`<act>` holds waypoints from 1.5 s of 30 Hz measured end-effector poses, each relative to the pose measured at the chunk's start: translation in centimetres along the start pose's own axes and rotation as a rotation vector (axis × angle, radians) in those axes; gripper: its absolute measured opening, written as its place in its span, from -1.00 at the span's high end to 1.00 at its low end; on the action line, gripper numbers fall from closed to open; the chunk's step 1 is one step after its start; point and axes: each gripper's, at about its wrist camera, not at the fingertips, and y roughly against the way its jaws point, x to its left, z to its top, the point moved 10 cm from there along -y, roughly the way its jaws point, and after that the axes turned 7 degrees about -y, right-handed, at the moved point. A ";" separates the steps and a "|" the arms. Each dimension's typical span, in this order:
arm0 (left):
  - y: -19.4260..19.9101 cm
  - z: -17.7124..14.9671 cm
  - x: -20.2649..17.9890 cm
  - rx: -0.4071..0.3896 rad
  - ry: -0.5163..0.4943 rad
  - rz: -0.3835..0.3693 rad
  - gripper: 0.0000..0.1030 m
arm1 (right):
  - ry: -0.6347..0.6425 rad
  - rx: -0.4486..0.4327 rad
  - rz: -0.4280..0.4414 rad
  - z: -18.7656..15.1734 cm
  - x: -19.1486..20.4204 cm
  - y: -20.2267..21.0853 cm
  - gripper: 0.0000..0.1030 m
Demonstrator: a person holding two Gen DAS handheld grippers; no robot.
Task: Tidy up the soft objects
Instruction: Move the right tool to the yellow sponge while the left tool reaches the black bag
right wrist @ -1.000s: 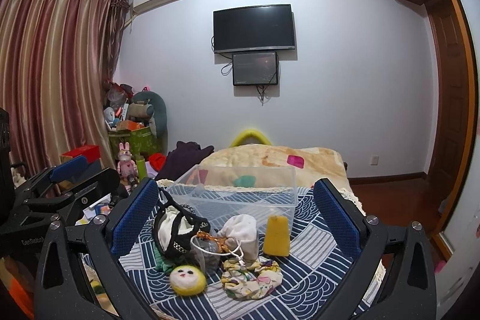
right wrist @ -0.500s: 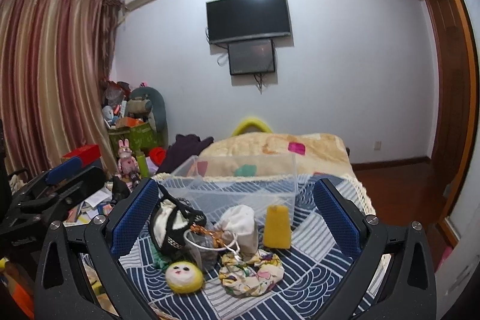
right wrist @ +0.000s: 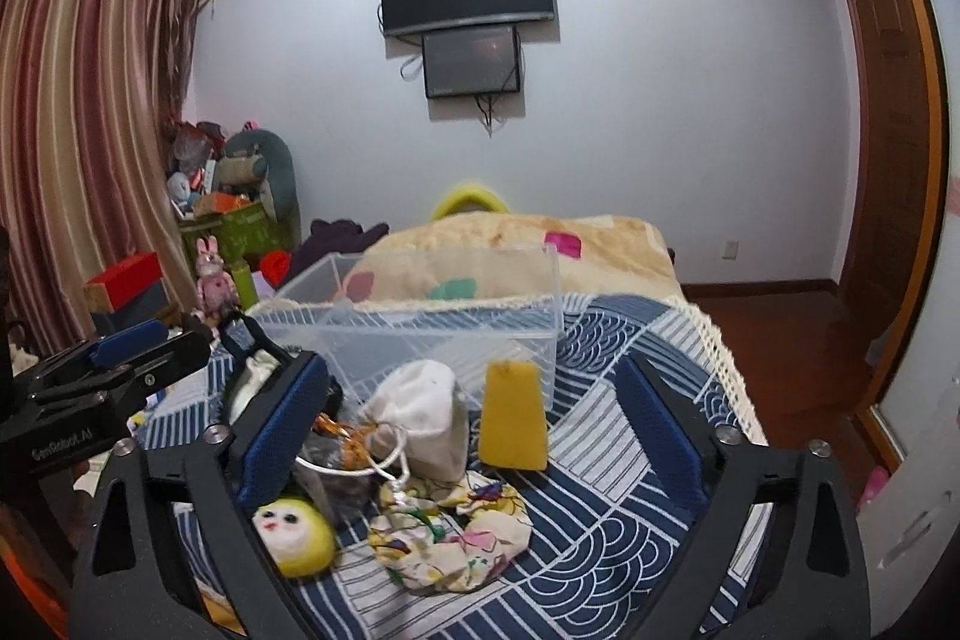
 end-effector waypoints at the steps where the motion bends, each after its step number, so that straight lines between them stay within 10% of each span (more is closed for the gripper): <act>1: -0.2 -0.4 0.1 0.014 0.009 -0.008 -0.26 | -0.006 0.015 0.001 -0.3 -0.3 -0.4 -0.69; 13: -3.6 -3.3 -3.6 0.138 -0.030 -0.108 -0.18 | -0.069 0.169 0.009 -3.1 -1.9 -3.2 -0.15; 45: -0.1 -3.5 -0.8 0.118 0.058 -0.168 0.02 | -0.087 0.210 0.011 -3.7 -2.0 -4.2 -0.14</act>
